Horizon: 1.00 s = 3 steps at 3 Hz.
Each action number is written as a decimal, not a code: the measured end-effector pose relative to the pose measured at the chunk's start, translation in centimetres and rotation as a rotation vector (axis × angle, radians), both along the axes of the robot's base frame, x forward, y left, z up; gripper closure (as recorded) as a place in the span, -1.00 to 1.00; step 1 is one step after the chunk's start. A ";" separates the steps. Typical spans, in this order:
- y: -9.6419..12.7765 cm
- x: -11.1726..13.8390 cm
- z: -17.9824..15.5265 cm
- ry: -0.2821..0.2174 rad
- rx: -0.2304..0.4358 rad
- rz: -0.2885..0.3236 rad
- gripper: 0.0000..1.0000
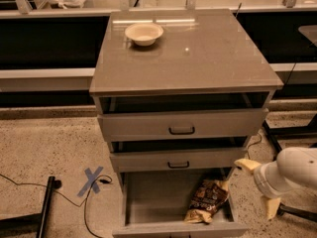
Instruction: Pick brown chip bag from bottom drawer and place on counter
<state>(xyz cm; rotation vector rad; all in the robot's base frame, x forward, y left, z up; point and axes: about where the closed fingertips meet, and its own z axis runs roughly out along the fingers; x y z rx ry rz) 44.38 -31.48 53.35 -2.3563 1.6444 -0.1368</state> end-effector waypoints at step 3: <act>0.6 1.1 -18.3 0.144 -0.079 0.279 -1.00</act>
Offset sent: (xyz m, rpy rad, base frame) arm 0.0265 0.0179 -0.1921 -0.1270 0.1672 0.3032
